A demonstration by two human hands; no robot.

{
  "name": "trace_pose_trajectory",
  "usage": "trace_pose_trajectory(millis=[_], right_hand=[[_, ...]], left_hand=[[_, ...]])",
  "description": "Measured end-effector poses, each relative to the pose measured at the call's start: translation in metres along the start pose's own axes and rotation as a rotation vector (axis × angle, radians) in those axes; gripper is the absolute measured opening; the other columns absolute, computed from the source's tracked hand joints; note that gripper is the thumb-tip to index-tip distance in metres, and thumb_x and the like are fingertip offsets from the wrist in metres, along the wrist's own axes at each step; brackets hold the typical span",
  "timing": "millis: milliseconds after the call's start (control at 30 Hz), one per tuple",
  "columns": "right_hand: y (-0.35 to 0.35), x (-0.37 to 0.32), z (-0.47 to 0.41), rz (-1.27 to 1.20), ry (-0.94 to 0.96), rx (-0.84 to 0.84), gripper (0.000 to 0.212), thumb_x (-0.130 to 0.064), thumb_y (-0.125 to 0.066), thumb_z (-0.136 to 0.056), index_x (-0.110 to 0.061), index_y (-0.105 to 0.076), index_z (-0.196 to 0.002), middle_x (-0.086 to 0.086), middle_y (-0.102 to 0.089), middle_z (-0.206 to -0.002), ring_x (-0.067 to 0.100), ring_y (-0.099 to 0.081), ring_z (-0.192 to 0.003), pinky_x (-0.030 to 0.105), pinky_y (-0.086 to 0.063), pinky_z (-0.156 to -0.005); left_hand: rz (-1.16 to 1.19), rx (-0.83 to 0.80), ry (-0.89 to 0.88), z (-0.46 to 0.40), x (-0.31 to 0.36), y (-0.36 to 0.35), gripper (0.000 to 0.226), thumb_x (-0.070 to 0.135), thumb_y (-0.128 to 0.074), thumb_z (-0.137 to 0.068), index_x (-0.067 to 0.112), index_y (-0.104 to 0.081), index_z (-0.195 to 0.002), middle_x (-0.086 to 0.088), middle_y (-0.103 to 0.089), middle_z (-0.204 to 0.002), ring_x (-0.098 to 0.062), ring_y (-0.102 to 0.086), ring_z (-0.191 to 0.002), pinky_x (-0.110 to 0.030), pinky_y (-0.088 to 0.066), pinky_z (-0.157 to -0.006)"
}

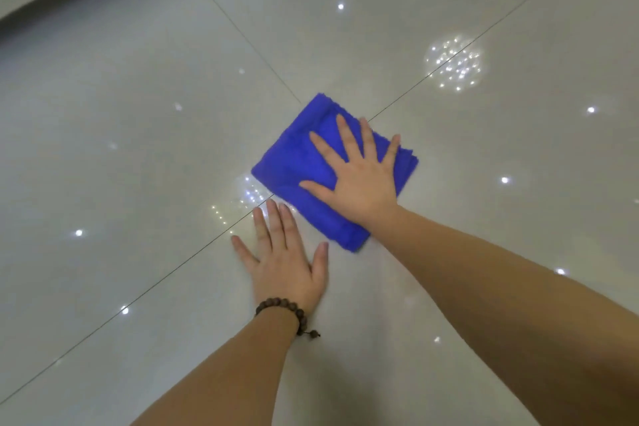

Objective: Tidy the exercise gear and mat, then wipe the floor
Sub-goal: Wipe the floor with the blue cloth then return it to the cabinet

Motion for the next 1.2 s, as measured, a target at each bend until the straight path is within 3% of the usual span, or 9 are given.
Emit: trace_pose_trajectory(millis=[200,300,467,533,667,767,933,1033,1200], right_hand=[[0.007,0.122,0.019,-0.138,-0.503,0.067,0.083,-0.087,-0.017,-0.075,-0.049,-0.003,-0.147,-0.004,0.006,-0.161,0.027,0.007,-0.147,0.066,0.003,-0.111],[0.009,0.105,0.021,-0.257,-0.758,0.090,0.085,-0.085,-0.020,-0.077,-0.044,-0.005,-0.149,0.000,0.006,-0.161,0.030,0.008,-0.146,0.068,0.001,-0.109],[-0.016,-0.034,0.042,-0.102,-0.212,0.019,0.077,-0.080,-0.019,-0.082,-0.044,-0.002,-0.149,0.001,0.005,-0.161,0.033,0.007,-0.146,0.066,0.008,-0.108],[-0.012,-0.007,0.042,-0.072,-0.237,0.041,0.074,-0.079,-0.021,-0.083,-0.048,-0.002,-0.147,-0.003,0.002,-0.161,0.029,0.004,-0.147,0.065,0.005,-0.110],[-0.010,0.110,0.091,-0.247,-0.892,0.110,0.077,-0.082,-0.025,-0.080,-0.049,-0.007,-0.148,-0.005,0.001,-0.161,0.026,0.002,-0.147,0.064,0.001,-0.112],[-0.012,0.112,0.128,-0.398,-1.249,0.126,0.078,-0.080,-0.024,-0.082,-0.044,-0.007,-0.149,0.000,0.004,-0.161,0.030,0.005,-0.146,0.066,0.002,-0.111],[-0.024,-0.023,0.071,-0.193,-0.613,0.116,0.080,-0.083,-0.020,-0.079,-0.047,-0.002,-0.148,-0.002,0.006,-0.161,0.029,0.007,-0.146,0.061,0.007,-0.110],[-0.015,-0.029,0.050,-0.148,-0.384,0.052,0.077,-0.084,-0.023,-0.079,-0.051,-0.005,-0.146,-0.006,0.004,-0.161,0.026,0.006,-0.147,0.062,0.007,-0.112],[-0.016,0.087,0.103,-0.303,-0.982,0.174,0.079,-0.084,-0.027,-0.078,-0.049,-0.010,-0.147,-0.006,0.002,-0.161,0.024,0.005,-0.147,0.061,0.005,-0.112]], left_hand=[[0.026,0.008,-0.017,0.001,-0.001,-0.002,0.080,0.058,-0.021,-0.093,0.007,-0.004,-0.153,-0.010,0.001,-0.161,-0.027,0.008,-0.148,-0.066,0.001,-0.112],[0.024,0.008,-0.005,0.001,-0.003,-0.002,0.081,0.058,-0.019,-0.092,0.007,-0.002,-0.153,-0.009,0.004,-0.161,-0.026,0.012,-0.148,-0.065,0.004,-0.112],[0.022,0.007,-0.021,0.001,-0.003,-0.003,0.081,0.051,-0.022,-0.086,0.007,-0.001,-0.150,-0.011,-0.004,-0.161,-0.030,0.004,-0.148,-0.066,0.002,-0.112],[0.034,0.019,-0.024,0.000,-0.003,-0.003,0.081,0.053,-0.023,-0.087,0.005,-0.007,-0.151,-0.012,-0.008,-0.161,-0.030,0.000,-0.148,-0.066,0.001,-0.112],[0.054,-0.020,-0.055,0.002,-0.004,-0.002,0.081,0.058,-0.011,-0.090,0.007,0.007,-0.150,-0.009,0.009,-0.161,-0.027,0.017,-0.147,-0.065,0.008,-0.111],[0.093,-0.016,-0.061,0.001,-0.005,-0.001,0.081,0.058,-0.011,-0.090,0.008,0.015,-0.148,-0.008,0.014,-0.160,-0.026,0.022,-0.145,-0.065,0.011,-0.110],[0.111,-0.020,-0.067,0.000,-0.006,0.002,0.083,0.050,-0.008,-0.082,0.005,0.006,-0.151,-0.011,0.007,-0.161,-0.028,0.013,-0.147,-0.068,0.006,-0.109],[0.134,-0.017,-0.087,0.002,-0.007,0.003,0.084,0.049,-0.008,-0.080,0.006,0.008,-0.151,-0.010,0.009,-0.161,-0.028,0.014,-0.147,-0.065,0.011,-0.110],[0.103,-0.015,-0.076,0.002,-0.007,0.002,0.082,0.055,-0.007,-0.086,0.006,0.014,-0.149,-0.011,0.015,-0.160,-0.028,0.020,-0.145,-0.065,0.015,-0.109]])
Point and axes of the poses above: each hand's wrist, its own z-axis away from the middle knuckle, its own y-axis out of the back of the hand, x = y × z, the point moved 1 cm from there along -z, towards the middle knuckle
